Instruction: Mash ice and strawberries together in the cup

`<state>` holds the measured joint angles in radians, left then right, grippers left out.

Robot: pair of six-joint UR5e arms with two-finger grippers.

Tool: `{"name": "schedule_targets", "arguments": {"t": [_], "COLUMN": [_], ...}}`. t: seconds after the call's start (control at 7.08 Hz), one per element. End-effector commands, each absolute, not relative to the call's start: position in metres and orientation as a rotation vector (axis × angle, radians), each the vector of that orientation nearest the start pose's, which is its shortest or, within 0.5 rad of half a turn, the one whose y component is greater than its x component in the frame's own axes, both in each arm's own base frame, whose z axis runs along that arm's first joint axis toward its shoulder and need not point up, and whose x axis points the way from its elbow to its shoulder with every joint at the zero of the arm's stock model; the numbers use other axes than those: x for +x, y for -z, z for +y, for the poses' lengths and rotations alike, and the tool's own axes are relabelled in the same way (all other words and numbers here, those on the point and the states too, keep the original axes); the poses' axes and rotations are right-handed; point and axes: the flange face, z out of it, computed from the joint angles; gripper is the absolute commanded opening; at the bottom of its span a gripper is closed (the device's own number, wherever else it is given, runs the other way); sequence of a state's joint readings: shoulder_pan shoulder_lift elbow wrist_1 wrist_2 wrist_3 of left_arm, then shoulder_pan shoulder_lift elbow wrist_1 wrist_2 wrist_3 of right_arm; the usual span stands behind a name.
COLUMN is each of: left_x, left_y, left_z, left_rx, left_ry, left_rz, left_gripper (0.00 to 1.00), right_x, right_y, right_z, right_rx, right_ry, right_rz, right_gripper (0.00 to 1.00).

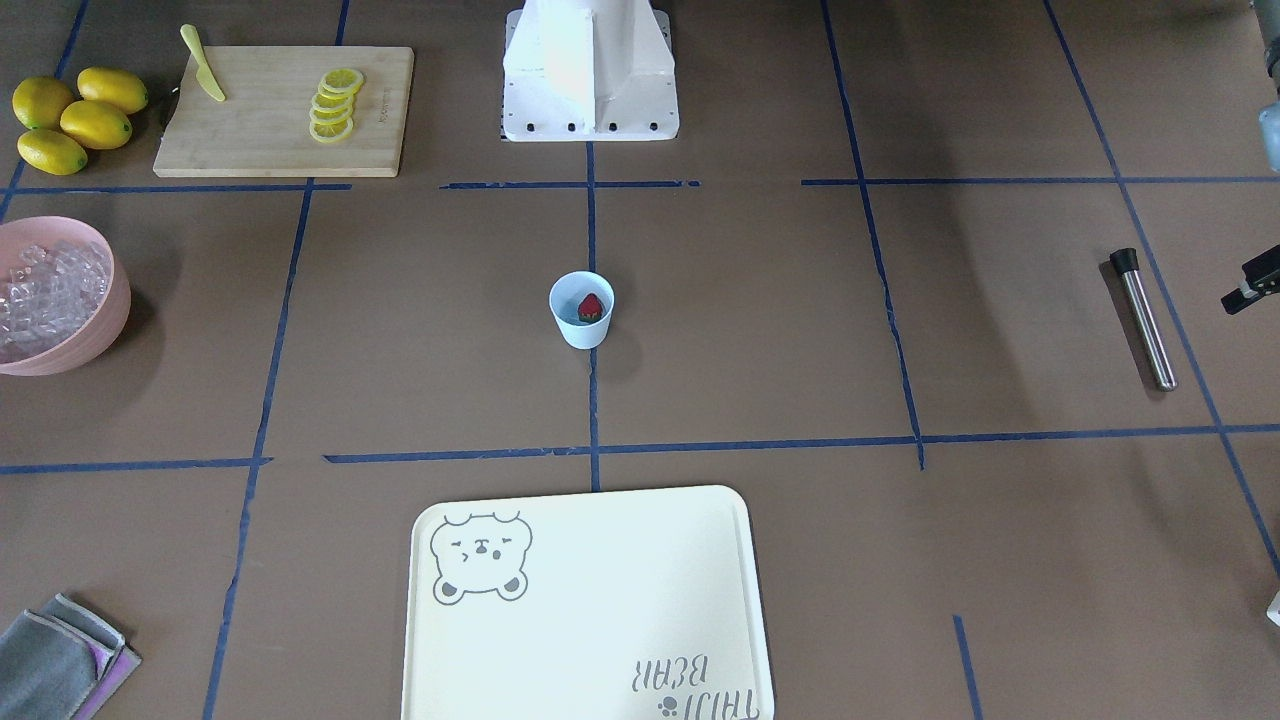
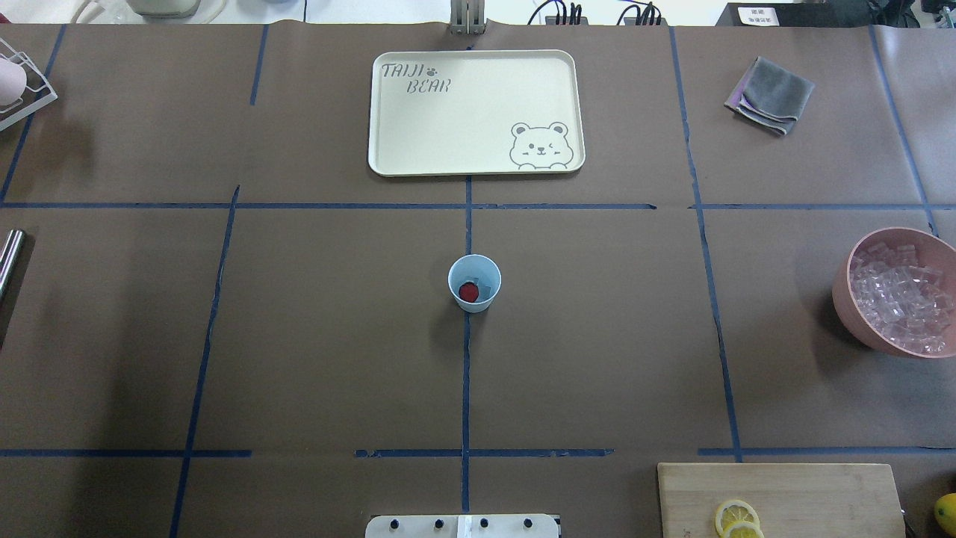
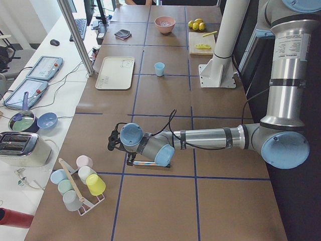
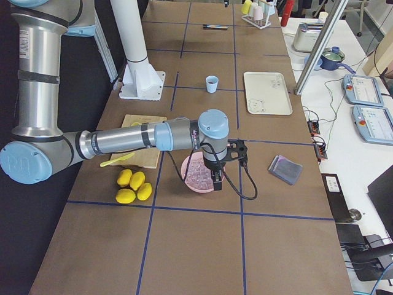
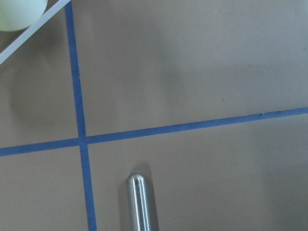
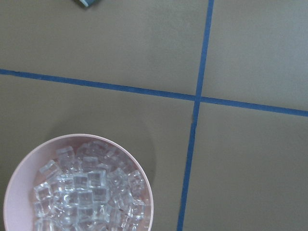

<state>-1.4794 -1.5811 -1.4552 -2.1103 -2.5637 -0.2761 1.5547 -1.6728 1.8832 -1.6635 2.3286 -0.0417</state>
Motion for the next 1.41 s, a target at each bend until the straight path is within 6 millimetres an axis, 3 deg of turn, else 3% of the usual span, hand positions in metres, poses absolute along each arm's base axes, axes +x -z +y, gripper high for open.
{"name": "schedule_targets", "arguments": {"t": [0.0, 0.14, 0.56, 0.71, 0.85, 1.13, 1.27], "left_x": [-0.018, -0.031, -0.055, -0.060, -0.068, -0.068, -0.068], "left_y": [-0.605, -0.593, -0.546, -0.564, -0.598, -0.617, -0.617], "left_z": [-0.509, -0.505, -0.489, -0.470, -0.440, -0.422, -0.418], "left_rx": [0.169, 0.178, 0.146, 0.119, 0.078, 0.037, 0.037], "left_ry": [0.002, -0.036, -0.130, -0.151, -0.155, -0.138, -0.138], "left_rz": [1.026, 1.010, 0.871, 0.869, 0.841, 0.830, 0.831], "left_gripper": [1.00, 1.00, 1.00, 1.00, 1.00, 1.00, 1.00], "right_x": [0.058, 0.059, 0.060, 0.060, 0.060, 0.058, 0.058], "right_y": [-0.580, -0.585, -0.589, -0.597, -0.612, -0.610, -0.606], "right_z": [-0.467, -0.479, -0.478, -0.473, -0.463, -0.464, -0.464], "right_rx": [0.072, 0.070, 0.069, 0.065, 0.036, 0.038, 0.041], "right_ry": [0.134, 0.144, 0.155, 0.180, 0.173, 0.174, 0.169], "right_rz": [-0.731, -0.731, -0.736, -0.739, -0.751, -0.769, -0.775], "right_gripper": [1.00, 1.00, 1.00, 1.00, 1.00, 1.00, 1.00]}}
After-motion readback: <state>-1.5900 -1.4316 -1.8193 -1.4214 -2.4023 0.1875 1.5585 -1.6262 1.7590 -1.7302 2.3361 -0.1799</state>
